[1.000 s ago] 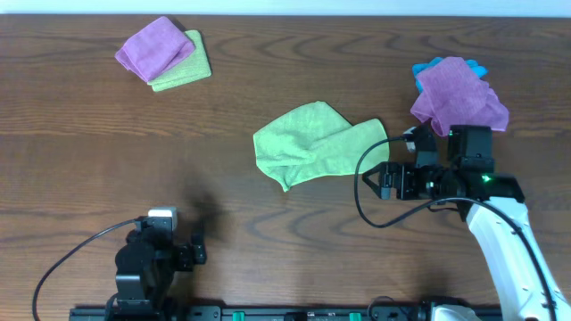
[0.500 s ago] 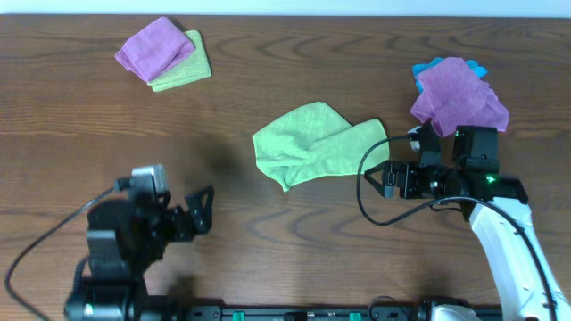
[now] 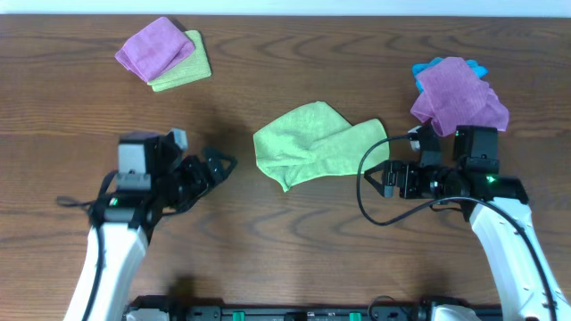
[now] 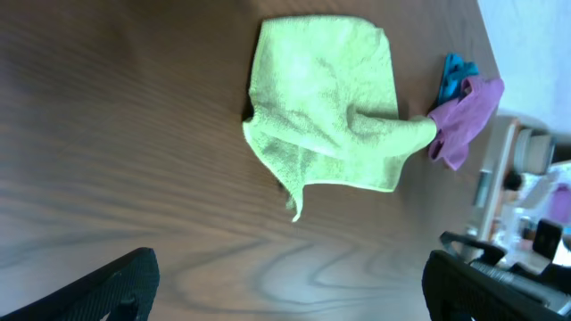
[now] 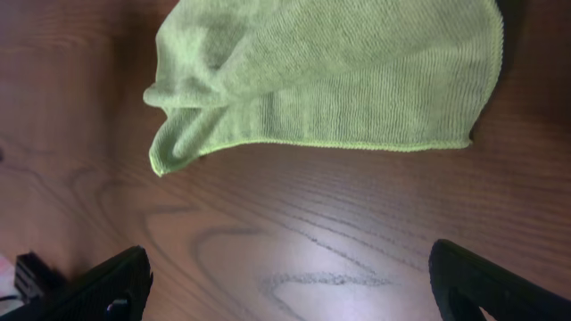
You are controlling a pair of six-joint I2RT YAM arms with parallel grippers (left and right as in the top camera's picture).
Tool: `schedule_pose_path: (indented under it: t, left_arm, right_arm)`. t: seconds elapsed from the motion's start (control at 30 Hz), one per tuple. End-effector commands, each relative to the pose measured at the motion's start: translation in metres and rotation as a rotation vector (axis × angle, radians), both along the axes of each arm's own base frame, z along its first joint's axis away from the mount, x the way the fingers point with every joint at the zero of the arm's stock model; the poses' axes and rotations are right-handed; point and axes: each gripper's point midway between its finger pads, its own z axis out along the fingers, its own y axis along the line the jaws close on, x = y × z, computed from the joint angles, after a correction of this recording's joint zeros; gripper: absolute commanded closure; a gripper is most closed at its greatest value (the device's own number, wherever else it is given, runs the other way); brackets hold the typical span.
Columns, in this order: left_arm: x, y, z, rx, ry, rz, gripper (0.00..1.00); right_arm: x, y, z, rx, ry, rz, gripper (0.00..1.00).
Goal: Fold the cloth
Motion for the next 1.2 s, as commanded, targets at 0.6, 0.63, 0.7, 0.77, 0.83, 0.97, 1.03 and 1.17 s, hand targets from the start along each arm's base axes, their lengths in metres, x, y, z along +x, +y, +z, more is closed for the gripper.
schedule_pose_path:
  t: [0.6, 0.63, 0.7, 0.77, 0.83, 0.97, 1.03, 1.17]
  left_arm:
    - [0.021, -0.102, -0.075, -0.248, 0.293, -0.099, 0.05]
    - [0.021, -0.104, -0.077, -0.253, 0.301, -0.093, 0.05]
    - [0.022, -0.110, -0.080, -0.261, 0.314, -0.089, 0.05]
    - [0.021, -0.115, -0.085, -0.257, 0.317, -0.099, 0.05]
    - [0.020, -0.118, -0.094, -0.249, 0.327, -0.104, 0.05]
    - [0.020, -0.123, -0.101, -0.246, 0.332, -0.109, 0.00]
    - [0.021, -0.123, -0.105, -0.243, 0.337, -0.099, 0.08]
    - [0.025, -0.123, -0.113, -0.226, 0.331, -0.082, 0.14]
  right_arm:
    - [0.000, -0.004, -0.001, -0.013, 0.002, -0.017, 0.01]
    - [0.000, -0.004, -0.002, -0.013, 0.002, -0.017, 0.01]
    - [0.000, -0.004, -0.002, -0.013, 0.002, -0.017, 0.01]
    - [0.000, -0.004, -0.002, -0.013, 0.002, -0.017, 0.01]
    - [0.000, -0.004, -0.002, -0.011, 0.005, -0.019, 0.01]
    - [0.000, -0.004, -0.002, -0.011, 0.005, -0.019, 0.01]
    - [0.000, -0.004, -0.002, -0.011, 0.005, -0.019, 0.01]
    - [0.000, -0.004, -0.002, -0.011, 0.005, -0.019, 0.01]
